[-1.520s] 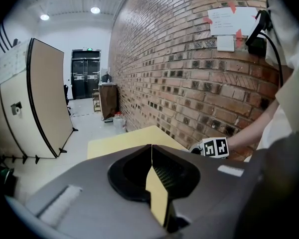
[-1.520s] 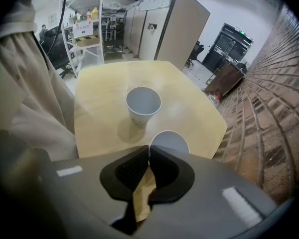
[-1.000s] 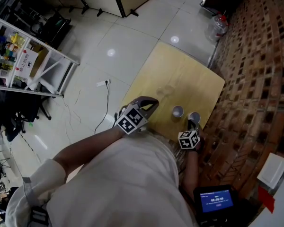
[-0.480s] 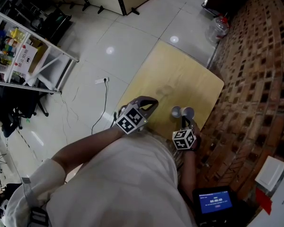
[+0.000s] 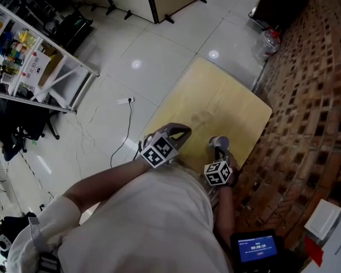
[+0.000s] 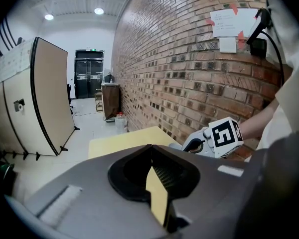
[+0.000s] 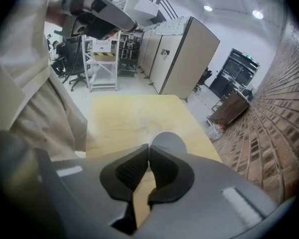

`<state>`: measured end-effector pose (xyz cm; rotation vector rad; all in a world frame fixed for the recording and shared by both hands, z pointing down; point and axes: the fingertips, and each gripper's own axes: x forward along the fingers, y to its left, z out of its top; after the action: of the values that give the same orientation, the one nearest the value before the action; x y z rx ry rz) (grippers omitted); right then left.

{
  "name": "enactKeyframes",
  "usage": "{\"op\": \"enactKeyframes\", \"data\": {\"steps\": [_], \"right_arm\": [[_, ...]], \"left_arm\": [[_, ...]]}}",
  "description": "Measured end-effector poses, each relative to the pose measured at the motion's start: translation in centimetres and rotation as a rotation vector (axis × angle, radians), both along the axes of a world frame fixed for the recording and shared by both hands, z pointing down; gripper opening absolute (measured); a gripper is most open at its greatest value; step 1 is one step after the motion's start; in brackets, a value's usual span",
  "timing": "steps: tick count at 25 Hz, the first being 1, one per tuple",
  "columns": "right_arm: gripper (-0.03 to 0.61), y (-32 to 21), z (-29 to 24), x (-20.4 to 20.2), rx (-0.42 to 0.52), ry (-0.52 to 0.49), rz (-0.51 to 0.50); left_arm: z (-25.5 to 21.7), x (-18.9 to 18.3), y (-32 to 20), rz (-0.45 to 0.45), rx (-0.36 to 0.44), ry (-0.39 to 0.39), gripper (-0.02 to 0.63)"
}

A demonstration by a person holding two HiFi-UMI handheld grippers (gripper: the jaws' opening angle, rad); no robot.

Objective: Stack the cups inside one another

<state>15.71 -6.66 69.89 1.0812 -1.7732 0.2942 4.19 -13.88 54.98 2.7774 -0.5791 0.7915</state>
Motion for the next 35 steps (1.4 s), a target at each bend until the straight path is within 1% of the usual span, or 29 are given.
{"op": "enactKeyframes", "data": {"steps": [10, 25, 35], "right_arm": [[0.012, 0.5, 2.8, -1.0, -0.064, 0.010, -0.043], [0.012, 0.4, 6.2, -1.2, -0.119, 0.014, -0.048], [0.012, 0.6, 7.9, -1.1, -0.143, -0.001, -0.033]], "left_arm": [[0.1, -0.8, -0.6, -0.010, -0.004, -0.006, 0.020], [0.0, -1.7, -1.7, -0.022, 0.003, -0.020, 0.020], [-0.1, -1.9, -1.9, -0.028, 0.006, -0.028, 0.020]]}}
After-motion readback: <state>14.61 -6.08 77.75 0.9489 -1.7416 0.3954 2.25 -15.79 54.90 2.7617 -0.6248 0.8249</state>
